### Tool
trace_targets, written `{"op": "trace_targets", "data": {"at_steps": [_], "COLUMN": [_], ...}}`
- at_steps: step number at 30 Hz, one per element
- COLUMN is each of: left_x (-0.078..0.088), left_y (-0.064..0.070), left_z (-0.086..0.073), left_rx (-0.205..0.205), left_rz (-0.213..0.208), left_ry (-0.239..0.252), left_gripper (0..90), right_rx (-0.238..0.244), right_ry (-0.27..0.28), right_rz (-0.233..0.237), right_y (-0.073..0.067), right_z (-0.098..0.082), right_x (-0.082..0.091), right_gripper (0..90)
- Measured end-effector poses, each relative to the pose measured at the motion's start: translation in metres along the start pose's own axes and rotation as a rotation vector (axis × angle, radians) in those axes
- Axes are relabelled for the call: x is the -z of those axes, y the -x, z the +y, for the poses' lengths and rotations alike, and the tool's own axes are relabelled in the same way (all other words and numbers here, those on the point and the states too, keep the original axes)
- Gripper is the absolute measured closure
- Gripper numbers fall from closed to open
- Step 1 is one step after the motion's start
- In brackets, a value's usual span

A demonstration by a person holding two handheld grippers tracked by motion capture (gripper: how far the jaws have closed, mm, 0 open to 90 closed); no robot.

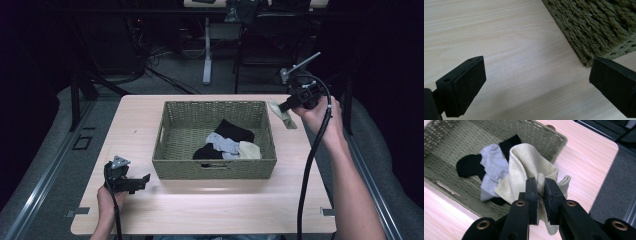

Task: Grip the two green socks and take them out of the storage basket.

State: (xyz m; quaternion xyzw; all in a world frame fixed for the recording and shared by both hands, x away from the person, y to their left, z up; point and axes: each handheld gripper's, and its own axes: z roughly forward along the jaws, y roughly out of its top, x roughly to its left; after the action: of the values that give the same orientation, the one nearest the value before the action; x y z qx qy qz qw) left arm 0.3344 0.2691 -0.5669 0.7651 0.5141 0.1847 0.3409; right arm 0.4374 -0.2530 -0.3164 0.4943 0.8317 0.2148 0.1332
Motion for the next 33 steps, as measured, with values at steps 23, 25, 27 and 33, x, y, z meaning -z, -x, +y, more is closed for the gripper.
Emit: {"op": "trace_targets", "data": {"at_steps": [23,25,27,33], "left_x": [-0.001,-0.001,-0.001,-0.001], "left_y": [0.001,0.001,0.001,0.001], "left_z": [0.000,0.000,0.000,0.000], "left_rx": [-0.003,-0.004,-0.003,-0.005], "left_rz": [0.000,0.000,0.000,0.000], "left_ry": [-0.004,-0.004,-0.005,-0.006], "left_gripper": [0.8,0.8,0.8,0.8], "right_rx": [-0.161,-0.185,-0.185,-0.200], "right_ry": [-0.200,-0.209,-0.243,-0.310], "right_rz": [-0.038,-0.033,-0.022,0.001], "right_y": [0.063,0.063,0.065,0.064], "right_z": [-0.073,-0.082,-0.090,-0.110], "right_x": [-0.093,-0.111,-0.125,-0.163], "right_gripper": [81.9,81.9,81.9,81.5]}}
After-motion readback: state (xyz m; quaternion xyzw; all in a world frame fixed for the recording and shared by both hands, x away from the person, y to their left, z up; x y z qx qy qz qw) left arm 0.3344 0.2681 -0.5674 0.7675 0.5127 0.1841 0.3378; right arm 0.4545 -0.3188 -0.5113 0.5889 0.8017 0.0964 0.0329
